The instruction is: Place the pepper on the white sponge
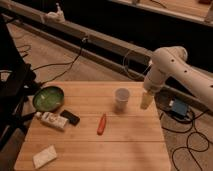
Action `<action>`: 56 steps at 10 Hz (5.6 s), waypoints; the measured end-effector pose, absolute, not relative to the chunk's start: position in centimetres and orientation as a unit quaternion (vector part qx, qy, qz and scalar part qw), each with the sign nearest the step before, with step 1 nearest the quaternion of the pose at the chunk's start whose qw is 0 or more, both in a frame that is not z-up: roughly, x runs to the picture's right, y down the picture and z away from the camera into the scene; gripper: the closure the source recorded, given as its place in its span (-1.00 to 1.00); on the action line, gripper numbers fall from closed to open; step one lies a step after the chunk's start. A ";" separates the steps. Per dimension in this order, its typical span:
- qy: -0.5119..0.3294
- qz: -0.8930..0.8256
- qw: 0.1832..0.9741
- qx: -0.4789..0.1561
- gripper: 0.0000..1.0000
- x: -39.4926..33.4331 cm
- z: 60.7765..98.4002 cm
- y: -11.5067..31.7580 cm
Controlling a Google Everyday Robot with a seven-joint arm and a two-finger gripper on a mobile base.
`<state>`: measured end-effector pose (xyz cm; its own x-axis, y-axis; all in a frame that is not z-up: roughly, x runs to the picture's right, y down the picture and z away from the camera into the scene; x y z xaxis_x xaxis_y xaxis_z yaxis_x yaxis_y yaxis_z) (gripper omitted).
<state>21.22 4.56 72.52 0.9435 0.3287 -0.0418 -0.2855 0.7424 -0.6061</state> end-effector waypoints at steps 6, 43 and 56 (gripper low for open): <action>-0.034 0.165 0.933 -0.319 -0.60 21.2 72.5 4.6; -0.279 -0.053 0.895 -0.345 -0.04 -0.1 84.5 20.9; -0.348 -0.135 0.881 -0.292 1.00 -11.2 79.2 12.2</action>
<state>-11.17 12.15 79.25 0.7211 -0.0357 0.6919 0.4415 0.7933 -0.4192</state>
